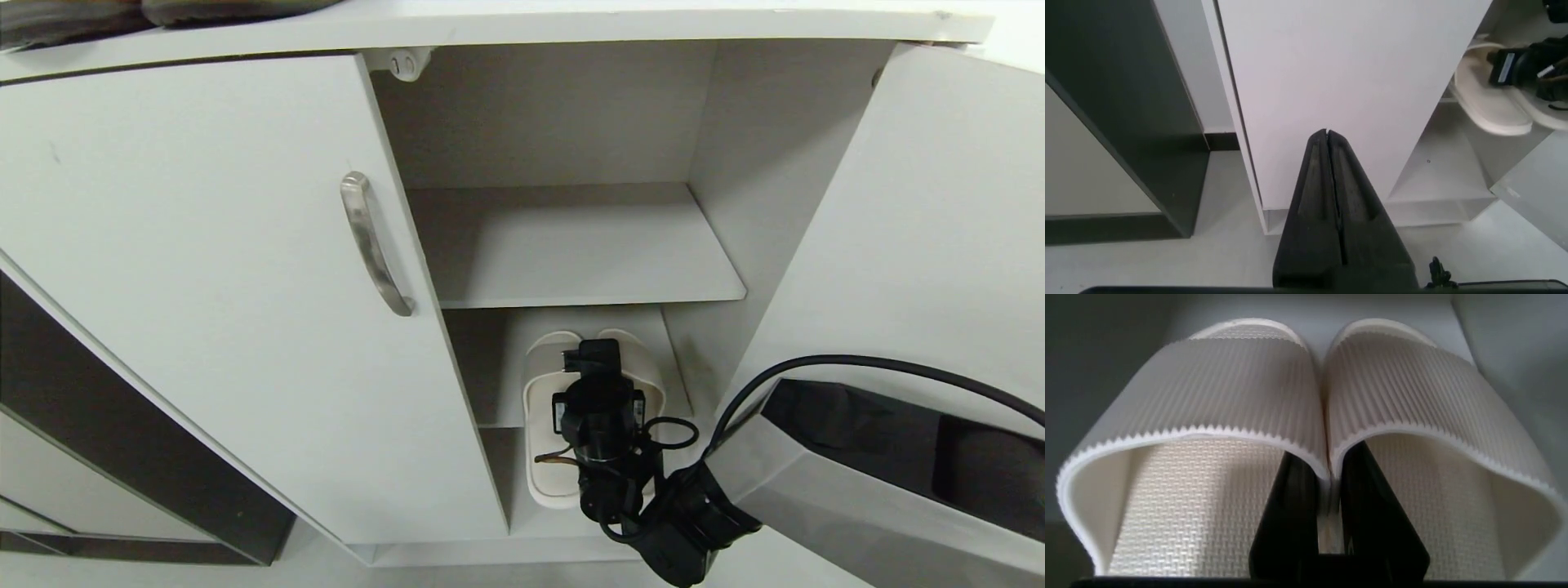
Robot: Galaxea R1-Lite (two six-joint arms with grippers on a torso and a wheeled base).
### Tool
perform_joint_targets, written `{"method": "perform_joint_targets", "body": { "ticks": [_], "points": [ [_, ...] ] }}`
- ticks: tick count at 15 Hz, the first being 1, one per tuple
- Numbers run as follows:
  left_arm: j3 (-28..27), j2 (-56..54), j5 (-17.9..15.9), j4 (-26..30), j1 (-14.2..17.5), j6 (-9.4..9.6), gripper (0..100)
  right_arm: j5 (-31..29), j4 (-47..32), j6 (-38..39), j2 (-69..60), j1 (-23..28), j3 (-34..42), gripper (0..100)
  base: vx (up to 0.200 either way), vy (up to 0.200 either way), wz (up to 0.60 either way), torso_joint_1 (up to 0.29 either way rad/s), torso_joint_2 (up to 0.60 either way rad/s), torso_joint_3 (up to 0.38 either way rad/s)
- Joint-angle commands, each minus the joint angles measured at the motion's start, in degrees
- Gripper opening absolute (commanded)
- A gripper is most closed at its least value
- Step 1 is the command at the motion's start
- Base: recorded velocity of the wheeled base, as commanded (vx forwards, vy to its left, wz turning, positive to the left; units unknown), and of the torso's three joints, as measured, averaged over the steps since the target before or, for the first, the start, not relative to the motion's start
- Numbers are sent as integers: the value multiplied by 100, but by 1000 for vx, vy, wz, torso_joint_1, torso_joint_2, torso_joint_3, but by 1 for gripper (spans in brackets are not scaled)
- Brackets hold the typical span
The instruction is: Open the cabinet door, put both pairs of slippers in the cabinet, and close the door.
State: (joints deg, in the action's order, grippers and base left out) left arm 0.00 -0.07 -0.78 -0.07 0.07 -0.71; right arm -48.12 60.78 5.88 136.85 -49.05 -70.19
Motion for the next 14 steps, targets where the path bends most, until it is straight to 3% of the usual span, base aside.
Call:
{"method": "perform_joint_targets", "body": {
  "ticks": [1,6,14],
  "points": [
    [0,7,-1,-1,1,0,0,48,4,-122,202,177,-302,0,0,0,0,0,0,0],
    [0,7,-1,-1,1,-8,0,259,-225,-377,738,476,-1418,0,0,0,0,0,0,0],
    [0,7,-1,-1,1,-17,0,259,-1235,-385,1283,660,-3097,0,0,0,0,0,0,0]
  ]
}}
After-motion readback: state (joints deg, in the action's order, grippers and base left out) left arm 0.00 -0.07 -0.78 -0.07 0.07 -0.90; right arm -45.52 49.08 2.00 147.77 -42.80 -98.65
